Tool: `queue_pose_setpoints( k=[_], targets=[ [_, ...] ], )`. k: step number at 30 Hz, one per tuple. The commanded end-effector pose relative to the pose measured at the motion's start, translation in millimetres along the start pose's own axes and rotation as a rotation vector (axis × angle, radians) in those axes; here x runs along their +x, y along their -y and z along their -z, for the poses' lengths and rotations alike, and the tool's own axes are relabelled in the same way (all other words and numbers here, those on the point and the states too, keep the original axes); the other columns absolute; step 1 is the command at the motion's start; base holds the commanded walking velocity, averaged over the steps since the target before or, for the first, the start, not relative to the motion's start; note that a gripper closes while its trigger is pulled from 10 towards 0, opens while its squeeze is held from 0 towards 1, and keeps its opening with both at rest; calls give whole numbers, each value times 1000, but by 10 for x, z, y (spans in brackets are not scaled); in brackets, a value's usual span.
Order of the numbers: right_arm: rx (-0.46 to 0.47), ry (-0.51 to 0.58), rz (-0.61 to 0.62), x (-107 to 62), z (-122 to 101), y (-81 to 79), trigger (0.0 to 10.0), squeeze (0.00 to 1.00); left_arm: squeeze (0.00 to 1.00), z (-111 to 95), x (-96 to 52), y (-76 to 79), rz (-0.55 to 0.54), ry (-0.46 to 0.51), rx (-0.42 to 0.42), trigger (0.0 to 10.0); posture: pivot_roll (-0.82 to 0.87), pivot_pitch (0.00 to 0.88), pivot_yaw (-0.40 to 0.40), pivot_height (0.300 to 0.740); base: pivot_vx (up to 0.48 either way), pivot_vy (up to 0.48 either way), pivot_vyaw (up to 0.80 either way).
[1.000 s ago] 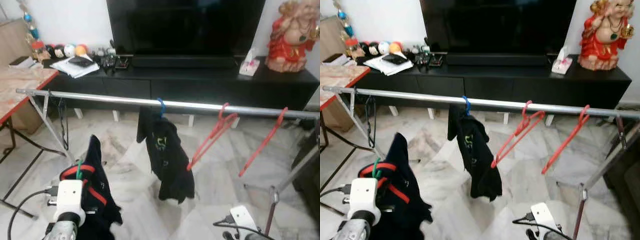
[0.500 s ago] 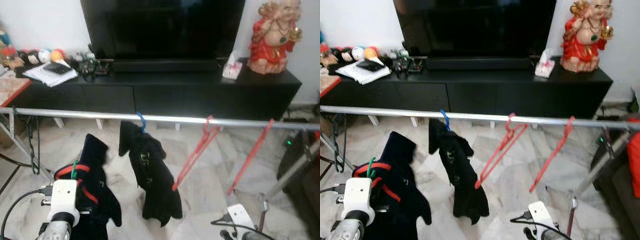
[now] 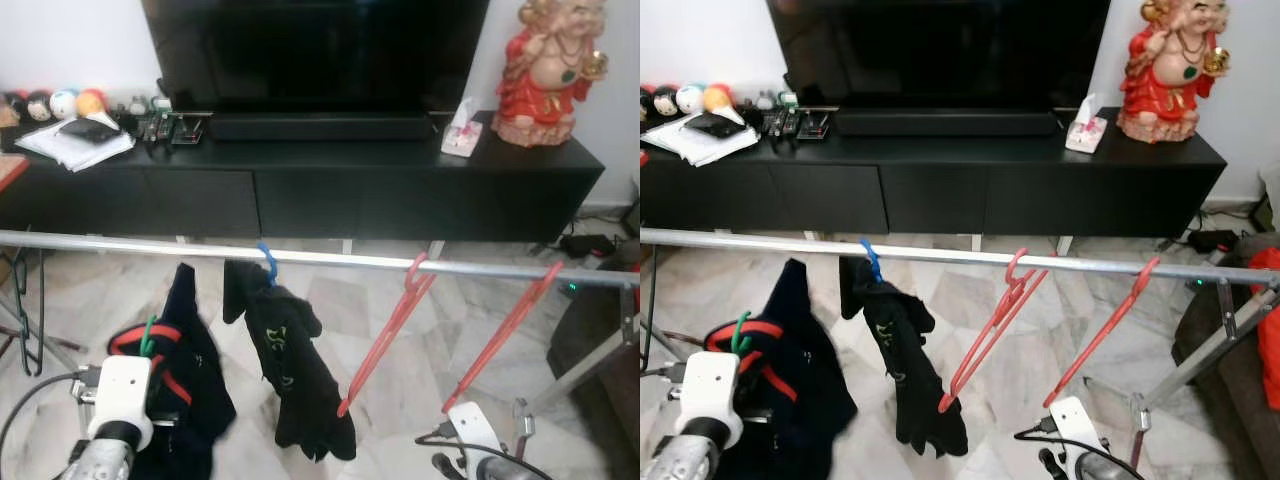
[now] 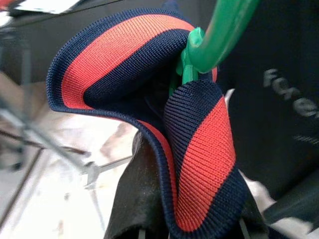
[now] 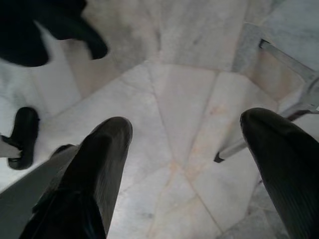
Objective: Hang hanger
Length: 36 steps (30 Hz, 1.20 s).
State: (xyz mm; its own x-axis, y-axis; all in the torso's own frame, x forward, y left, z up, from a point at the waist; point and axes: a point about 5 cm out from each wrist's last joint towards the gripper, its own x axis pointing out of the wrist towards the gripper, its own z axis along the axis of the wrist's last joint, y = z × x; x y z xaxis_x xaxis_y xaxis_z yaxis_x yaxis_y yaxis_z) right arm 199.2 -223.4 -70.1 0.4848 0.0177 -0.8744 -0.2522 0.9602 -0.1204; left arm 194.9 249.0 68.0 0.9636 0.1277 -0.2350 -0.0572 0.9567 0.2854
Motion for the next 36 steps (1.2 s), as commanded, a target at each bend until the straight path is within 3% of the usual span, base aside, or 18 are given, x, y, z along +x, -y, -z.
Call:
queue_pose_setpoints(
  k=[1,6,11,27,36],
  targets=[
    [-3,-9,-4,0,17,-6,10000,0,0,-61,-4,-75,-14,39,12,10000,-93,0,2,740,0,0,0],
    [-3,-9,-4,0,17,-5,10000,0,0,-62,-4,-79,-12,40,12,10000,-93,0,2,740,0,0,0],
    [7,-8,1,0,20,-7,10000,0,0,-137,35,118,62,74,-30,10000,-96,0,3,740,0,230,0],
    [11,-8,-2,1,21,-11,10000,0,0,-154,37,196,87,82,-59,10000,-93,0,4,740,0,299,-188],
    [25,-4,0,1,19,-11,10000,0,0,-219,38,272,148,108,-72,10000,-92,0,3,740,0,0,0]
  ],
)
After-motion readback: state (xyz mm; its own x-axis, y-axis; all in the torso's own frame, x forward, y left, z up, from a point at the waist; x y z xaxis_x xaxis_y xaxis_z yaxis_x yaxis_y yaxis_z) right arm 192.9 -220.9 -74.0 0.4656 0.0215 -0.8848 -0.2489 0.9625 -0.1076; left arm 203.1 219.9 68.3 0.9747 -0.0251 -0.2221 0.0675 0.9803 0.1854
